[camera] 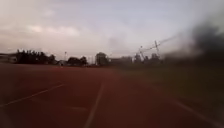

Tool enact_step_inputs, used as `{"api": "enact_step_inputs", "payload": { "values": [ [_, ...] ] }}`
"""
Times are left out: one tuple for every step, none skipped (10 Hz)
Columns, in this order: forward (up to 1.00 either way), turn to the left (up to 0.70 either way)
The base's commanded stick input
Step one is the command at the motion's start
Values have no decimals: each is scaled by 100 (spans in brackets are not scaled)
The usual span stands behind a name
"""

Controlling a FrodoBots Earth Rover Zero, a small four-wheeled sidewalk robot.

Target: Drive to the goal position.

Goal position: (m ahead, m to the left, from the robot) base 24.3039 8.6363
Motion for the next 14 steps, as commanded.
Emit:
{"api": "enact_step_inputs", "payload": {
  "values": [
    [70, 0],
    [70, 0],
    [70, 0],
    [70, 0],
    [70, 0],
    [70, 0],
    [70, 0],
    [70, 0],
    [70, 0],
    [70, 0],
    [70, 0],
    [70, 0],
    [70, 0],
    [70, 0]
  ]
}}
